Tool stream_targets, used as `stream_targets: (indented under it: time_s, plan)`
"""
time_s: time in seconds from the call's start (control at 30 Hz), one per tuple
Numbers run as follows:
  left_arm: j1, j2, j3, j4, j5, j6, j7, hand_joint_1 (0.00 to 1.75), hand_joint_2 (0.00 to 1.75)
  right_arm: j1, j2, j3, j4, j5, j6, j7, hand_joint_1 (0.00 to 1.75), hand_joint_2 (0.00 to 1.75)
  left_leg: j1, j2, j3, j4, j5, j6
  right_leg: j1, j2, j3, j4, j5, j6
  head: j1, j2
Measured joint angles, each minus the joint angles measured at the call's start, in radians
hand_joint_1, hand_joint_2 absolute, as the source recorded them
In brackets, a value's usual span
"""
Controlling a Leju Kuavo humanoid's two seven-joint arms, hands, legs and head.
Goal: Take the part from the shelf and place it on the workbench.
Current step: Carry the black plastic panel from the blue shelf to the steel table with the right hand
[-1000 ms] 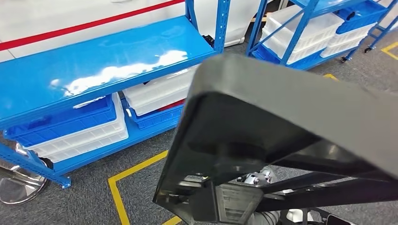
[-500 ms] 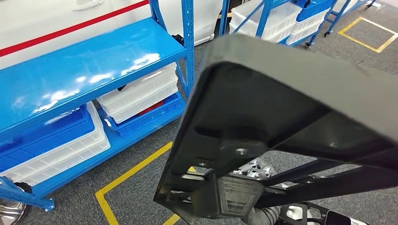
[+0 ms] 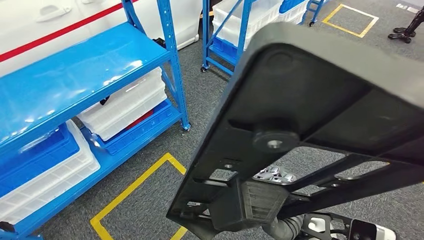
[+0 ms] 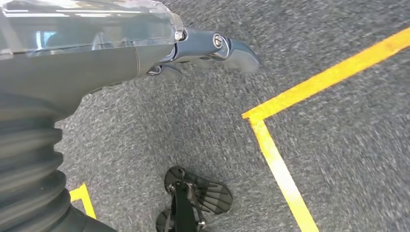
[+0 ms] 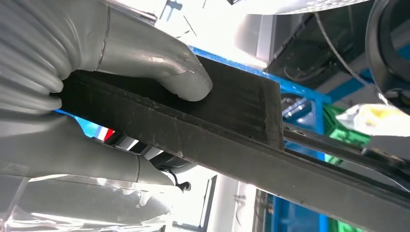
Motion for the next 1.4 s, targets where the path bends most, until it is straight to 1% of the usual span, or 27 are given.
stream_targets:
  time_s: [0.07,0.13,0.2,0.23,0.27,0.3,0.33,0.37,0.43,0.5,0.57,0.63,0.7,0.77,0.8,0.83,0.87,0.93,1.0,1.07,1.1,1.17,1.23,1.27,1.3,1.33,1.4]
  plan:
    - [-0.004,0.001,0.0,0.0,0.0,0.0,-0.003,0.0,1.75,0.001,0.0,-0.001,0.001,0.0,0.004,0.0,1.71,1.75,0.0,0.009,0.002,-0.001,-0.002,-0.011,-0.001,0.021,-0.003,-0.006,0.007,-0.012,0.0,0.0]
    - [-0.005,0.001,-0.001,0.0,0.0,-0.004,-0.007,0.0,1.75,-0.001,0.001,-0.001,0.003,0.001,0.005,0.0,1.71,1.75,0.003,-0.024,-0.01,0.033,-0.031,-0.019,-0.006,0.039,-0.003,-0.014,0.014,-0.025,-0.001,0.0]
    - [-0.002,0.002,-0.001,0.0,0.0,-0.007,-0.01,0.0,1.75,-0.002,0.002,-0.001,0.005,0.005,0.005,0.0,1.71,1.75,0.005,-0.071,-0.06,0.145,-0.096,-0.022,-0.006,0.056,-0.005,-0.017,0.019,-0.035,-0.001,0.0]
    - [0.0,0.002,-0.001,0.0,0.001,-0.008,-0.01,0.0,1.75,-0.002,0.003,-0.001,0.006,0.007,0.005,0.0,1.71,1.75,0.005,-0.082,-0.091,0.213,-0.126,-0.022,-0.004,0.067,-0.007,-0.016,0.021,-0.038,-0.002,0.0]
    - [0.002,0.002,-0.001,0.0,0.002,-0.009,-0.011,0.0,1.75,-0.001,0.003,-0.001,0.007,0.011,0.005,0.0,1.71,1.75,0.005,-0.086,-0.116,0.265,-0.142,-0.023,-0.002,0.079,-0.009,-0.016,0.022,-0.04,-0.001,0.0]
    - [0.003,0.002,-0.001,0.0,0.003,-0.009,-0.012,0.0,1.75,0.001,0.003,-0.001,0.009,0.014,0.005,0.0,1.71,1.75,0.005,-0.087,-0.125,0.283,-0.137,-0.022,-0.001,0.092,-0.01,-0.014,0.022,-0.041,-0.001,0.0]
    - [0.004,0.002,-0.001,0.0,0.004,-0.009,-0.013,0.0,1.75,0.001,0.004,-0.001,0.011,0.018,0.004,0.0,1.71,1.75,0.005,-0.09,-0.115,0.26,-0.112,-0.021,0.0,0.106,-0.011,-0.013,0.023,-0.041,-0.001,0.0]
    - [0.005,0.002,-0.001,0.0,0.005,-0.008,-0.015,0.0,1.75,0.002,0.004,-0.001,0.012,0.02,0.004,0.0,1.71,1.75,0.005,-0.099,-0.089,0.202,-0.074,-0.018,0.0,0.119,-0.011,-0.01,0.023,-0.04,-0.002,0.0]
    - [0.006,0.005,-0.001,0.001,0.008,-0.005,-0.02,0.0,1.75,0.002,0.005,-0.001,0.014,0.023,0.001,0.0,1.71,1.75,0.007,-0.143,-0.031,0.07,-0.017,-0.011,0.001,0.142,-0.015,-0.001,0.023,-0.036,-0.001,0.0]
    - [0.006,0.008,-0.001,0.001,0.01,-0.003,-0.024,0.0,1.75,0.004,0.005,-0.001,0.017,0.026,-0.001,0.0,1.71,1.75,0.006,-0.171,-0.008,0.013,-0.006,-0.006,-0.002,0.162,-0.024,0.003,0.026,-0.025,-0.001,0.0]
    - [0.004,0.009,-0.001,0.002,0.012,-0.001,-0.026,0.0,1.75,0.008,0.005,-0.001,0.022,0.03,-0.001,0.0,1.71,1.75,0.006,-0.152,-0.005,0.005,-0.001,0.003,-0.004,0.179,-0.031,0.002,0.032,-0.012,-0.001,0.0]
    - [0.003,0.009,-0.001,0.002,0.015,0.001,-0.027,0.0,1.75,0.013,0.005,-0.001,0.029,0.035,-0.001,0.0,1.71,1.75,0.009,-0.127,-0.001,-0.007,0.009,0.014,-0.001,0.143,-0.043,0.025,0.016,-0.003,0.001,0.0]
    - [0.007,0.009,-0.001,0.002,0.019,0.003,-0.025,0.0,1.75,0.014,0.004,-0.001,0.037,0.041,-0.001,0.0,1.71,1.75,0.009,-0.102,-0.001,-0.013,0.013,0.02,-0.002,0.085,-0.087,0.118,-0.041,0.005,0.004,0.0]
    - [0.012,0.009,-0.001,0.003,0.023,0.004,-0.021,0.0,1.75,0.016,0.004,-0.001,0.048,0.051,-0.003,0.0,1.71,1.75,0.007,-0.074,-0.003,-0.013,0.013,0.021,-0.011,0.067,-0.143,0.239,-0.093,0.013,0.005,0.0]
    - [0.013,0.009,-0.001,0.003,0.024,0.005,-0.019,0.0,1.75,0.016,0.004,-0.001,0.054,0.058,-0.006,0.0,1.71,1.75,0.007,-0.06,-0.004,-0.013,0.012,0.02,-0.015,0.064,-0.155,0.265,-0.096,0.016,0.005,0.0]
    - [0.014,0.009,-0.001,0.003,0.024,0.006,-0.016,0.0,1.75,0.016,0.003,0.0,0.06,0.064,-0.011,0.0,1.71,1.75,0.007,-0.048,-0.003,-0.012,0.011,0.019,-0.019,0.06,-0.148,0.254,-0.081,0.018,0.005,0.0]
    - [0.013,0.009,-0.001,0.003,0.025,0.007,-0.013,0.0,1.75,0.016,0.003,0.0,0.066,0.07,-0.019,0.0,1.71,1.75,0.007,-0.036,-0.002,-0.012,0.009,0.016,-0.021,0.052,-0.119,0.203,-0.051,0.019,0.005,0.0]
    - [0.012,0.009,-0.001,0.003,0.025,0.011,-0.003,0.0,1.75,0.012,0.001,0.002,0.076,0.079,-0.035,0.0,1.71,1.75,0.005,-0.017,0.004,-0.011,0.004,0.008,-0.018,0.009,-0.045,0.066,-0.004,0.016,0.005,0.0]
    - [0.012,0.01,-0.003,0.003,0.025,0.018,0.008,0.0,1.75,0.004,-0.002,0.006,0.087,0.084,-0.053,0.0,1.71,1.75,0.001,0.0,0.008,-0.011,-0.002,-0.004,-0.01,-0.015,-0.013,0.0,0.007,0.005,0.005,0.0]
    - [0.009,0.01,-0.007,0.003,0.025,0.025,0.013,0.0,1.75,-0.002,-0.007,0.012,0.097,0.087,-0.071,0.0,1.71,1.75,0.001,0.018,0.013,-0.012,-0.005,-0.016,-0.004,0.006,-0.015,-0.002,0.008,-0.008,0.004,0.0]
    - [0.008,0.01,-0.009,0.003,0.025,0.026,0.013,0.0,1.75,-0.002,-0.01,0.016,0.101,0.088,-0.078,0.0,1.71,1.75,0.003,0.015,0.014,-0.008,-0.011,-0.022,-0.005,0.017,-0.014,-0.005,0.01,-0.014,0.005,0.0]
    - [0.008,0.011,-0.011,0.003,0.026,0.021,0.012,0.0,1.75,-0.004,-0.015,0.022,0.108,0.088,-0.085,0.0,1.71,1.75,0.008,-0.026,-0.006,0.046,-0.049,-0.028,-0.008,0.039,-0.012,-0.011,0.014,-0.028,0.004,0.0]
    - [0.011,0.012,-0.013,0.003,0.027,0.012,0.006,0.0,1.75,-0.006,-0.018,0.032,0.117,0.088,-0.084,0.0,1.71,1.75,0.009,-0.074,-0.069,0.176,-0.113,-0.027,-0.006,0.06,-0.012,-0.012,0.014,-0.037,0.003,0.0]
    - [0.012,0.012,-0.014,0.003,0.027,0.008,0.003,0.0,1.75,-0.007,-0.019,0.037,0.123,0.088,-0.082,0.0,1.71,1.75,0.009,-0.082,-0.103,0.24,-0.134,-0.026,-0.004,0.073,-0.012,-0.011,0.015,-0.039,0.003,0.0]
    - [0.014,0.012,-0.015,0.003,0.026,0.004,-0.002,0.0,1.75,-0.008,-0.02,0.042,0.129,0.089,-0.079,0.001,1.71,1.75,0.008,-0.086,-0.126,0.279,-0.137,-0.025,-0.001,0.088,-0.011,-0.011,0.015,-0.04,0.003,0.0]
    - [0.014,0.012,-0.017,0.003,0.025,0.0,-0.005,0.0,1.75,-0.01,-0.021,0.046,0.136,0.091,-0.076,0.002,1.71,1.75,0.007,-0.088,-0.133,0.279,-0.119,-0.022,0.002,0.103,-0.011,-0.01,0.015,-0.041,0.003,0.0]
    - [0.012,0.012,-0.02,0.003,0.023,-0.008,-0.011,0.0,1.75,-0.018,-0.021,0.057,0.147,0.095,-0.073,0.005,1.71,1.75,0.006,-0.101,-0.098,0.178,-0.043,-0.013,0.005,0.13,-0.009,-0.007,0.015,-0.041,0.003,0.0]
